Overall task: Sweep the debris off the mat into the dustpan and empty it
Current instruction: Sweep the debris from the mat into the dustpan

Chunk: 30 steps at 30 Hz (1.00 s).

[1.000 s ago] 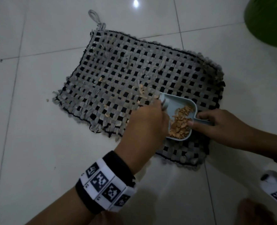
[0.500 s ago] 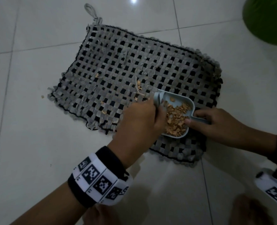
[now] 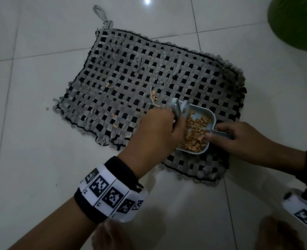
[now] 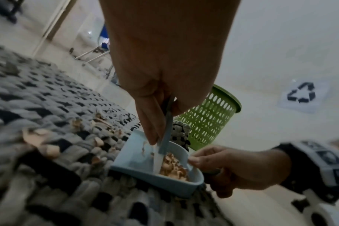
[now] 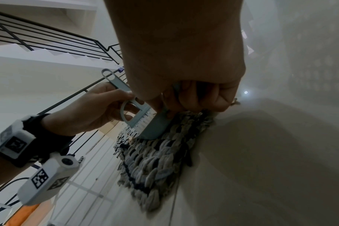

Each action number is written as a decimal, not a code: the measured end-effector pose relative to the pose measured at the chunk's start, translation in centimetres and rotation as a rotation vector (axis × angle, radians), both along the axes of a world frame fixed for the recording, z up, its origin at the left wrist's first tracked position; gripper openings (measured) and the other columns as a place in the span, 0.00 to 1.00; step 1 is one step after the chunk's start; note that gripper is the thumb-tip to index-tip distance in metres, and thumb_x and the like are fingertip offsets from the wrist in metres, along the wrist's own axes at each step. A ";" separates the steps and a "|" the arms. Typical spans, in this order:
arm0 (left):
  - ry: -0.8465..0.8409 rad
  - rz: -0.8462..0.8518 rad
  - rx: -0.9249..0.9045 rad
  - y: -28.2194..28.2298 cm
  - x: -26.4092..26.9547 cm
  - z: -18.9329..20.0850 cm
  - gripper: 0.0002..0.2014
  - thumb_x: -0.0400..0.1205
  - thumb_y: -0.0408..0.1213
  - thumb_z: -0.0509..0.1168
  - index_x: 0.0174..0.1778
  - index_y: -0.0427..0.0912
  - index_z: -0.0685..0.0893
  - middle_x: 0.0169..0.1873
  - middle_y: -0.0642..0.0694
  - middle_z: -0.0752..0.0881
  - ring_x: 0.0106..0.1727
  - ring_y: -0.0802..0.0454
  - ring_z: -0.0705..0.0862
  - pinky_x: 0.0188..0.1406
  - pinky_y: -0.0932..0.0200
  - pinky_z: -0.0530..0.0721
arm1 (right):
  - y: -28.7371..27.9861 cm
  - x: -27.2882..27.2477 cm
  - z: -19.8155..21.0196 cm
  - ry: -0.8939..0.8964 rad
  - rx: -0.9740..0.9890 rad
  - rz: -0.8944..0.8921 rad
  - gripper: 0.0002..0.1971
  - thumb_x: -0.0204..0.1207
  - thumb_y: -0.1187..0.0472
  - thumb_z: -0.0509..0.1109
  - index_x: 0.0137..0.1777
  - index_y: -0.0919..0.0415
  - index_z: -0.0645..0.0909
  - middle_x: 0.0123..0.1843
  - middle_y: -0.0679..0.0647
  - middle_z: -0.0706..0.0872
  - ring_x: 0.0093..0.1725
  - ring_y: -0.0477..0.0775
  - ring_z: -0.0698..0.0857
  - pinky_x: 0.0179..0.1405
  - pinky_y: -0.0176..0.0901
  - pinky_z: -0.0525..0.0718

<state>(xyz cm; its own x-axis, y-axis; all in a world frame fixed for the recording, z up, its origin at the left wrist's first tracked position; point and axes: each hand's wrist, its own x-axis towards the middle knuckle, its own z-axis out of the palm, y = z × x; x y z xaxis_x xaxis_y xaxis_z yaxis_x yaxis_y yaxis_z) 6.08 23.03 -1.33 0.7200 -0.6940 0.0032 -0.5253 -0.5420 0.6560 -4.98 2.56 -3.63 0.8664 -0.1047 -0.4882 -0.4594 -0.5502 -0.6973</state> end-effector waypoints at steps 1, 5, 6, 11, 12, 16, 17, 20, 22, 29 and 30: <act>0.061 -0.005 -0.009 0.0 0.1 0.0 0.20 0.89 0.46 0.60 0.36 0.37 0.84 0.23 0.49 0.82 0.20 0.53 0.79 0.16 0.64 0.77 | 0.0 -0.1 0.1 -0.002 0.007 -0.004 0.23 0.71 0.29 0.65 0.45 0.45 0.89 0.39 0.46 0.92 0.33 0.44 0.89 0.31 0.54 0.87; 0.207 0.177 -0.192 0.7 2.5 0.8 0.24 0.87 0.51 0.62 0.40 0.31 0.87 0.30 0.35 0.88 0.29 0.33 0.86 0.21 0.40 0.84 | 0.4 -0.5 0.4 -0.044 0.054 -0.038 0.30 0.71 0.25 0.64 0.45 0.51 0.90 0.39 0.57 0.92 0.37 0.62 0.90 0.36 0.70 0.87; 0.191 0.210 -0.219 1.1 3.4 1.2 0.25 0.87 0.51 0.63 0.41 0.30 0.87 0.31 0.34 0.88 0.30 0.33 0.87 0.22 0.39 0.85 | 0.7 -0.5 0.4 -0.051 0.060 -0.052 0.28 0.71 0.26 0.64 0.44 0.51 0.90 0.39 0.57 0.92 0.36 0.63 0.90 0.36 0.71 0.87; 0.083 0.299 -0.163 2.7 7.2 2.3 0.25 0.86 0.51 0.65 0.38 0.29 0.87 0.28 0.35 0.87 0.30 0.34 0.86 0.23 0.41 0.82 | 2.3 0.5 0.3 -0.053 0.110 -0.121 0.26 0.70 0.29 0.65 0.48 0.49 0.91 0.44 0.58 0.93 0.44 0.66 0.92 0.45 0.72 0.88; 0.073 0.292 -0.140 2.9 7.5 2.2 0.27 0.85 0.52 0.63 0.41 0.28 0.88 0.29 0.33 0.86 0.31 0.33 0.85 0.25 0.40 0.82 | 2.5 0.8 0.3 -0.057 0.101 -0.132 0.24 0.71 0.31 0.66 0.48 0.49 0.91 0.44 0.57 0.94 0.44 0.64 0.92 0.46 0.70 0.89; -0.048 0.256 -0.028 3.2 8.5 1.5 0.26 0.89 0.52 0.58 0.46 0.31 0.88 0.27 0.36 0.85 0.29 0.38 0.84 0.28 0.43 0.80 | 2.7 2.0 0.3 -0.046 0.031 -0.154 0.12 0.80 0.42 0.68 0.47 0.46 0.90 0.37 0.52 0.92 0.33 0.55 0.90 0.32 0.54 0.87; -0.095 0.231 0.022 3.1 8.6 1.1 0.24 0.90 0.51 0.56 0.45 0.33 0.87 0.26 0.40 0.83 0.26 0.45 0.82 0.23 0.51 0.76 | 2.8 2.1 0.3 -0.035 0.017 -0.145 0.13 0.80 0.42 0.68 0.46 0.47 0.90 0.36 0.53 0.92 0.32 0.55 0.89 0.28 0.51 0.84; -0.152 0.112 0.114 2.7 7.7 0.3 0.18 0.92 0.48 0.53 0.51 0.40 0.83 0.23 0.54 0.74 0.25 0.61 0.76 0.20 0.66 0.68 | 2.8 2.1 0.1 -0.012 0.015 -0.149 0.13 0.80 0.42 0.69 0.44 0.48 0.90 0.33 0.54 0.91 0.29 0.55 0.88 0.25 0.50 0.82; -0.161 0.037 0.148 2.8 6.7 -0.2 0.13 0.92 0.45 0.55 0.56 0.42 0.83 0.23 0.57 0.70 0.27 0.68 0.75 0.23 0.71 0.68 | 2.5 1.9 0.0 -0.007 0.018 -0.138 0.15 0.79 0.42 0.69 0.42 0.51 0.90 0.29 0.54 0.88 0.23 0.50 0.83 0.21 0.40 0.75; -0.066 0.055 0.158 3.5 6.6 0.9 0.17 0.91 0.48 0.55 0.52 0.42 0.85 0.26 0.53 0.77 0.23 0.60 0.74 0.22 0.70 0.69 | 1.5 1.9 0.1 -0.009 0.025 -0.089 0.24 0.70 0.33 0.65 0.44 0.53 0.92 0.27 0.53 0.87 0.18 0.42 0.78 0.19 0.32 0.70; -0.082 0.089 0.142 3.4 7.2 1.2 0.17 0.91 0.47 0.55 0.53 0.42 0.85 0.27 0.52 0.78 0.24 0.60 0.74 0.23 0.70 0.69 | 1.5 2.0 0.1 -0.015 0.020 -0.083 0.25 0.69 0.32 0.64 0.44 0.52 0.92 0.28 0.55 0.88 0.20 0.45 0.80 0.20 0.34 0.71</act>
<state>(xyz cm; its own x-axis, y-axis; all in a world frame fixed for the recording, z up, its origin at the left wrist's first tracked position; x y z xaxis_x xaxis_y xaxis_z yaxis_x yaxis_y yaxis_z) 13.26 26.44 -0.18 0.7797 -0.6255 -0.0286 -0.5201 -0.6724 0.5267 -3.01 4.03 -3.53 0.8622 -0.1668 -0.4782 -0.4924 -0.4971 -0.7144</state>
